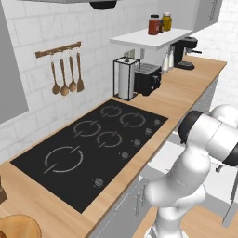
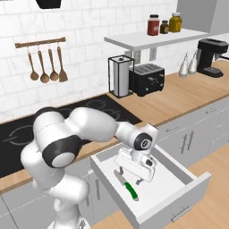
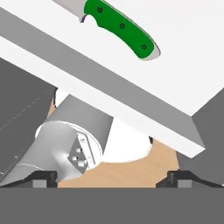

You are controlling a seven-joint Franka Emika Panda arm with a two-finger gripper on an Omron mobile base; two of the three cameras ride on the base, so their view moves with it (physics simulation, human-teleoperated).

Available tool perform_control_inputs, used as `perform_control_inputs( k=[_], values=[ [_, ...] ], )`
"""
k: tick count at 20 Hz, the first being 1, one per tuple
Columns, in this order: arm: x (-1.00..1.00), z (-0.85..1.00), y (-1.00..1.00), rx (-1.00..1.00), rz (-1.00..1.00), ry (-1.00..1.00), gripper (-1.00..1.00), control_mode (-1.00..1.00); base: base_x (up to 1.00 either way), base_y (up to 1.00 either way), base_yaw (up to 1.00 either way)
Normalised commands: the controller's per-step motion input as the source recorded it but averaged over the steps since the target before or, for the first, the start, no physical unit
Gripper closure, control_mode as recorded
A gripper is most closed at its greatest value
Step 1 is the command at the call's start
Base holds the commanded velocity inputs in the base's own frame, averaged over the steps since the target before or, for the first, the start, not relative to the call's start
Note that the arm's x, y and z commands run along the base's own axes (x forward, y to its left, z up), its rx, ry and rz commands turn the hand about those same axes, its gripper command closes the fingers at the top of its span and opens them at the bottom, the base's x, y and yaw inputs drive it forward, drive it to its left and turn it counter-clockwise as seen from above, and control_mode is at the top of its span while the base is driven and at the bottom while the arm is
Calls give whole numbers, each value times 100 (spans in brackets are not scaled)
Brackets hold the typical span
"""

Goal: Pick up the knife from the drawer and place it on the cutting board. Then place the meat from the plate to the cutting board.

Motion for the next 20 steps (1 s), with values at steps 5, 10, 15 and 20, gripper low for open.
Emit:
perform_control_inputs(
  k=[5, 10, 15, 20],
  values=[
    [23, -12, -8, 13, 4, 2, -100, -100, 0, 0, 0],
    [25, -12, -10, 10, 1, 9, -100, -100, 0, 0, 0],
    [34, -26, -4, 7, 0, 23, -100, -100, 0, 0, 0],
    [32, -46, -1, 10, 0, 12, -100, -100, 0, 0, 0]
  ],
)
